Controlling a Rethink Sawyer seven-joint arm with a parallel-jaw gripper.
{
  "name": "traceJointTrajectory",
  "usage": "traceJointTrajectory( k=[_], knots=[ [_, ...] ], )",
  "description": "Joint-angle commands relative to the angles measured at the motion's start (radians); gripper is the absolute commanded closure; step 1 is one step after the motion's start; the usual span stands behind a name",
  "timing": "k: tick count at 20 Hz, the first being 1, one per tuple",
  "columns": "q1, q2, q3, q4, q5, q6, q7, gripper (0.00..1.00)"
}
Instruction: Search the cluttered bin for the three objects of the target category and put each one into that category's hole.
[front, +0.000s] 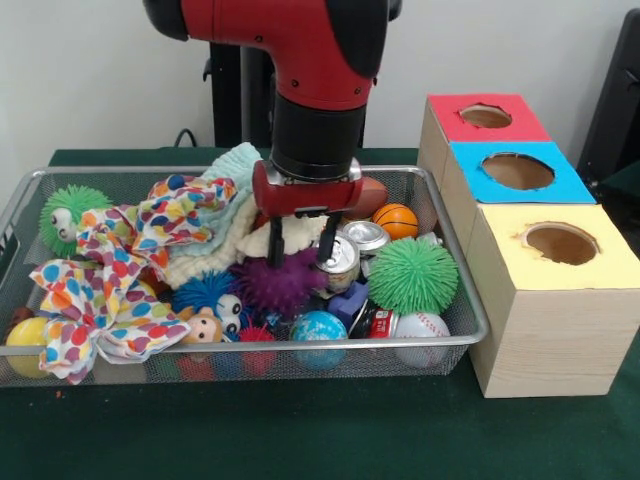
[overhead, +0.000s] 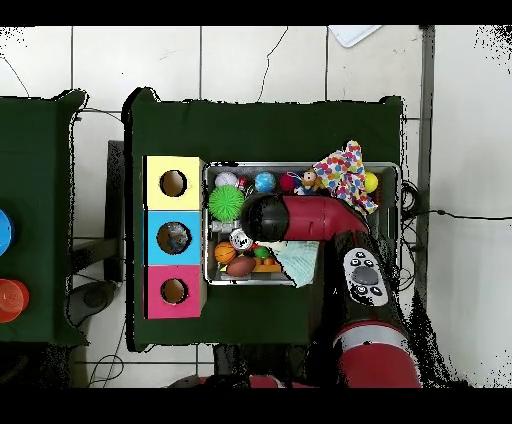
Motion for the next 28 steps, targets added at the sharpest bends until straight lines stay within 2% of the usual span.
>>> traceJointTrajectory(
  k=[1,3,5,8,13,20,21,28],
  knots=[
    [-0.016,0.041,-0.032,0.013,-0.044,-0.018,0.123,0.0],
    [-0.036,0.067,-0.011,0.015,-0.043,-0.055,0.115,0.0],
    [-0.057,0.125,0.01,0.007,-0.041,-0.124,0.125,0.0],
    [-0.071,0.203,0.026,-0.022,-0.037,-0.168,0.127,0.0],
    [-0.07,0.249,0.018,-0.039,-0.034,-0.141,0.104,0.0],
    [-0.035,0.268,-0.025,-0.075,-0.024,-0.085,0.107,0.0],
    [-0.03,0.268,-0.03,-0.079,-0.022,-0.074,0.109,1.0],
    [-0.021,0.24,-0.037,-0.07,-0.009,0.011,0.094,1.0]
  ],
)
